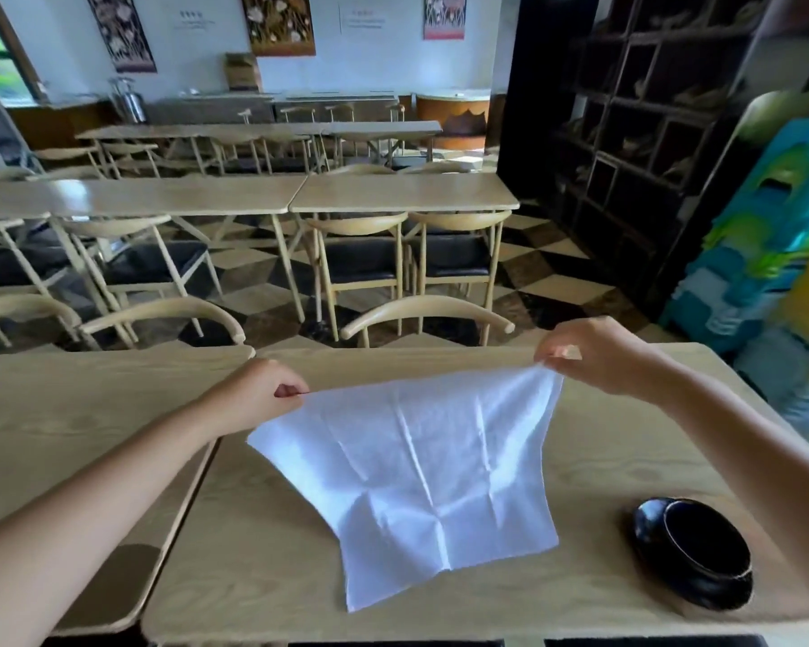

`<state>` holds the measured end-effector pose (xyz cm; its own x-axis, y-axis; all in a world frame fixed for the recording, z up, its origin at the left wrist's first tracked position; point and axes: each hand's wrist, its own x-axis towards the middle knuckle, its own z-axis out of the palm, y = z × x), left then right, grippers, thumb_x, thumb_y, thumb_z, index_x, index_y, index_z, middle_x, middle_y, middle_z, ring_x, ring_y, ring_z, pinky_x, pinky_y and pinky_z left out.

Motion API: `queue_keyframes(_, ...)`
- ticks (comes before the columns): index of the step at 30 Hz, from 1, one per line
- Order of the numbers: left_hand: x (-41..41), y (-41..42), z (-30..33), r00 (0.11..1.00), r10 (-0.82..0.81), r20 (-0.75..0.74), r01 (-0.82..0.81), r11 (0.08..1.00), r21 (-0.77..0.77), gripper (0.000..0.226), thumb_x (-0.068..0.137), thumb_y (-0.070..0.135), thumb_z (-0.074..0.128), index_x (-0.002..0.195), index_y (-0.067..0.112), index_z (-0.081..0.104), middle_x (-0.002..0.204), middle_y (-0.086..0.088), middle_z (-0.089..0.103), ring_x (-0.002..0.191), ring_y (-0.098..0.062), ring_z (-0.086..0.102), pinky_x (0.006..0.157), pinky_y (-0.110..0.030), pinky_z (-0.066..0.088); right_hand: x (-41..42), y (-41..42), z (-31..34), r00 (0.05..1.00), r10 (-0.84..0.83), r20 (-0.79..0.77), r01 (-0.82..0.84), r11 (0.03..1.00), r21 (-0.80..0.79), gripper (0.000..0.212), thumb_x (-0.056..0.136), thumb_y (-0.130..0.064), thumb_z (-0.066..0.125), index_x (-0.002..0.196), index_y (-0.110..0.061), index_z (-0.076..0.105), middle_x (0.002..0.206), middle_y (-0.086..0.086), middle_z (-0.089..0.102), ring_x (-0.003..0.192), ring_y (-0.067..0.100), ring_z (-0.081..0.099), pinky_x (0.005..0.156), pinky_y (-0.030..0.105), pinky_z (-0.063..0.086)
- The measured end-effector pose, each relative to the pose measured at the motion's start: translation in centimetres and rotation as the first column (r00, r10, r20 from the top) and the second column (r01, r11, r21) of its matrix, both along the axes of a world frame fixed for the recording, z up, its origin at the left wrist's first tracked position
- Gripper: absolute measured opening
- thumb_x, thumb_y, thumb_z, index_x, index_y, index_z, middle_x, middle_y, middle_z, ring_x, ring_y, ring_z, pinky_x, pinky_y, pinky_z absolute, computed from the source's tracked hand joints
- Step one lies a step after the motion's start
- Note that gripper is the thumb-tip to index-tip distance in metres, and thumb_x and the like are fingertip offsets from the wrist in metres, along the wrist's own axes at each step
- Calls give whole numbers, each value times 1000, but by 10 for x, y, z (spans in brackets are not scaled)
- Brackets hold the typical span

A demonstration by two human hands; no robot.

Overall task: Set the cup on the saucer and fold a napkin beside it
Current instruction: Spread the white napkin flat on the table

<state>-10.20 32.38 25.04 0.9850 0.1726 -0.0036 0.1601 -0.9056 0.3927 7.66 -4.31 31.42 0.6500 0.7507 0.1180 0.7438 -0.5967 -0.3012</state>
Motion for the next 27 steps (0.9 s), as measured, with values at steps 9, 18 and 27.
queue_keyframes(9,64,16,15,991,136,8,-136,987,87,21,83,4,56,67,9,69,66,-5,63,69,-19,59,67,-33,46,69,29,-12,944,-327,38,322,941,102,16,88,-13,53,94,-12,68,97,8,70,82,20,60,68,26,43)
queue_keyframes(18,107,35,129,769,57,637,-265,935,237,19,86,3,53,93,6,70,86,-13,67,75,-29,59,65,-32,43,113,44,46,867,-473,158,346,798,493,20,85,-15,51,94,-14,69,93,9,71,89,27,62,74,37,50)
queue_keyframes(27,16,36,15,612,-124,781,-303,876,376,15,86,6,54,85,5,69,82,-13,69,77,-28,61,75,-36,46,58,18,-35,840,-279,465,-23,838,545,13,82,-9,57,82,-6,69,80,8,70,82,28,58,76,38,46)
